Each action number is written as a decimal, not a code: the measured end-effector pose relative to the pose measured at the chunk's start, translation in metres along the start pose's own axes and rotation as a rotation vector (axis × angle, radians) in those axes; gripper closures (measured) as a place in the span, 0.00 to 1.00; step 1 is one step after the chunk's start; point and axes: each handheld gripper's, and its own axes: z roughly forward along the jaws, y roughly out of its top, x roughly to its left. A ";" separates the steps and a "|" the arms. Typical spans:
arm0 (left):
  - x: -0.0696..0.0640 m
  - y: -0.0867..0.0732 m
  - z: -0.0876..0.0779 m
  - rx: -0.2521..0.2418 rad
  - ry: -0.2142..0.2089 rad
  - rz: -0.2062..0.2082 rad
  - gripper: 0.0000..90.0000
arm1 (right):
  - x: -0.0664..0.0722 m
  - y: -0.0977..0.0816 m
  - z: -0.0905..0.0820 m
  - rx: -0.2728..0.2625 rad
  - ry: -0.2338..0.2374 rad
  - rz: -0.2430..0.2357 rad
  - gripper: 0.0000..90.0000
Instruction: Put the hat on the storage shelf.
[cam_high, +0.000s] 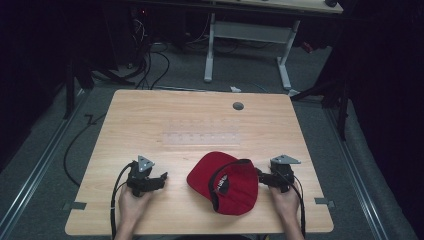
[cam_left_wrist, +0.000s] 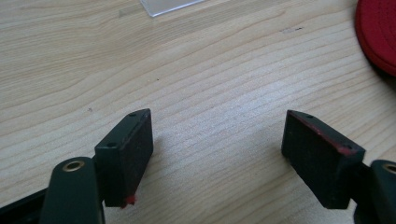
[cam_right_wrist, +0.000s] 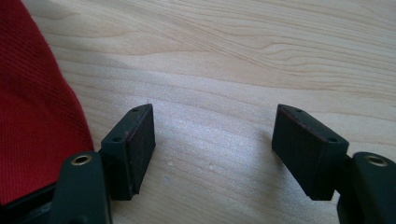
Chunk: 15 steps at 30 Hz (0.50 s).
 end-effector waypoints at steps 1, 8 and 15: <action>0.000 0.000 0.000 0.000 0.000 0.000 0.28 | 0.000 0.000 0.000 0.000 0.000 0.000 0.34; 0.000 0.000 0.000 0.000 0.002 0.000 0.28 | 0.000 0.000 0.000 0.000 0.000 0.000 0.34; -0.001 0.000 0.000 0.005 0.000 0.001 0.26 | 0.000 0.000 0.000 0.000 -0.001 0.000 0.34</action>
